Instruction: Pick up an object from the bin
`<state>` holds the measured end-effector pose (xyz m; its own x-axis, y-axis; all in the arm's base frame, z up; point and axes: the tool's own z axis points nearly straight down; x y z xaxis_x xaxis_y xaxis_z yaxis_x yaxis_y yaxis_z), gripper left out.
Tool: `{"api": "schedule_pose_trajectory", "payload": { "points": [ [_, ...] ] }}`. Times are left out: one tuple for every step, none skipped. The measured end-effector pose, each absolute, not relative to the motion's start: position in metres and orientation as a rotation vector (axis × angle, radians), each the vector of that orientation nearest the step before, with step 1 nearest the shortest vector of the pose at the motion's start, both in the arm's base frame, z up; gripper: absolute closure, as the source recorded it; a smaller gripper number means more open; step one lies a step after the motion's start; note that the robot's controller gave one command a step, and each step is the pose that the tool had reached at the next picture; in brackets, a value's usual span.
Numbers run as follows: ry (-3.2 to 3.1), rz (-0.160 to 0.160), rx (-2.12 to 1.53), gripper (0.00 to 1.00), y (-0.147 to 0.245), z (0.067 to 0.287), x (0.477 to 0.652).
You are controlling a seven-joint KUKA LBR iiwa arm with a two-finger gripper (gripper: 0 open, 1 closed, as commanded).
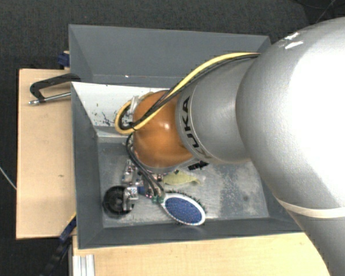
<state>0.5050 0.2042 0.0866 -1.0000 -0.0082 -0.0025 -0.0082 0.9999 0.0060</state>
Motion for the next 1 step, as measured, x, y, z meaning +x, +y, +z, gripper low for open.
{"api": "schedule_pose_trajectory", "payload": {
  "points": [
    [3.119, 0.006, -0.241, 1.0, 0.1892, 0.2112, 0.5097]
  ]
}}
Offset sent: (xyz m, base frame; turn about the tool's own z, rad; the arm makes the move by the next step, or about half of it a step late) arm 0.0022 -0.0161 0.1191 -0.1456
